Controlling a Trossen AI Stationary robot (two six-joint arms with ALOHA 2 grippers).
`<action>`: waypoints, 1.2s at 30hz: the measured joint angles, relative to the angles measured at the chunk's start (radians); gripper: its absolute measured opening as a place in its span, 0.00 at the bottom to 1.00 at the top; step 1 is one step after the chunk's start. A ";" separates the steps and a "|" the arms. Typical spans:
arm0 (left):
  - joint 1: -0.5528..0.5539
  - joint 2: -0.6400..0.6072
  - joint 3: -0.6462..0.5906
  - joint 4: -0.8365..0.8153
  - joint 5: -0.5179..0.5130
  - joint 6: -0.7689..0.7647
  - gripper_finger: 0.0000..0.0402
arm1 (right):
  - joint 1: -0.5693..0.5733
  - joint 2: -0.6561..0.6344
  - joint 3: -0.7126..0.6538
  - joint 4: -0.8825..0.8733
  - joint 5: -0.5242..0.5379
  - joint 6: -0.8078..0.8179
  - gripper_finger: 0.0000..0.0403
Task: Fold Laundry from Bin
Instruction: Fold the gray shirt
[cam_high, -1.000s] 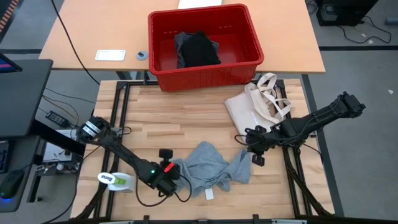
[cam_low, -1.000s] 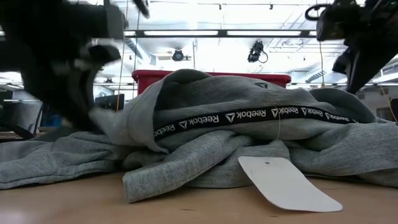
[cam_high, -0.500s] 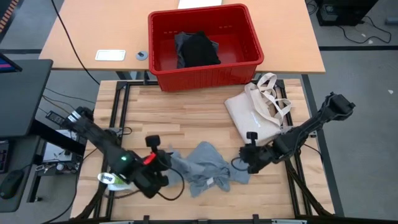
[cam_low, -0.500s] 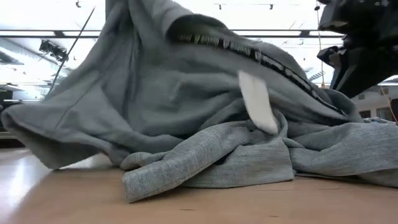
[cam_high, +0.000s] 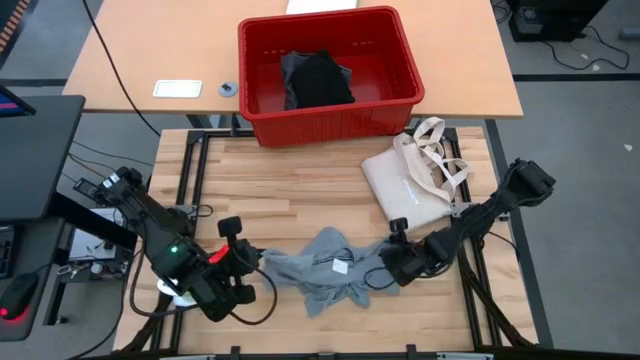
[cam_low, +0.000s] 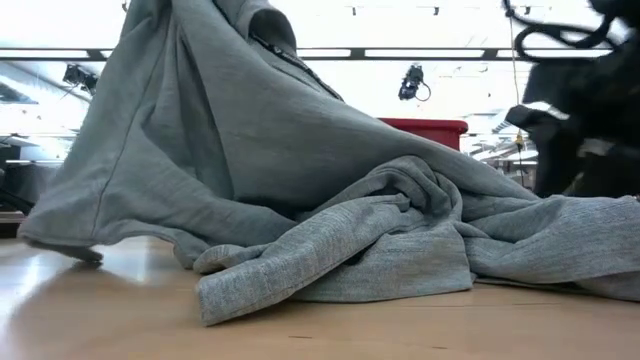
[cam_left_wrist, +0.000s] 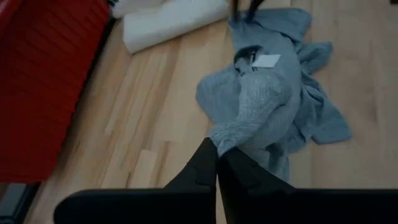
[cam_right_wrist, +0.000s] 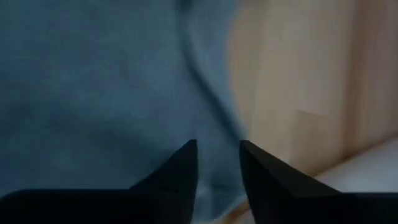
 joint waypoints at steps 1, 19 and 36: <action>0.000 0.001 0.000 0.000 0.006 0.000 0.02 | -0.013 0.008 0.000 0.000 0.022 0.004 0.38; 0.001 0.002 0.000 -0.002 0.019 -0.008 0.03 | -0.228 0.044 0.000 0.061 -0.181 -0.067 0.39; -0.041 -0.006 0.083 -0.020 -0.008 0.037 0.03 | -0.101 0.009 0.394 -0.730 -0.036 0.166 0.02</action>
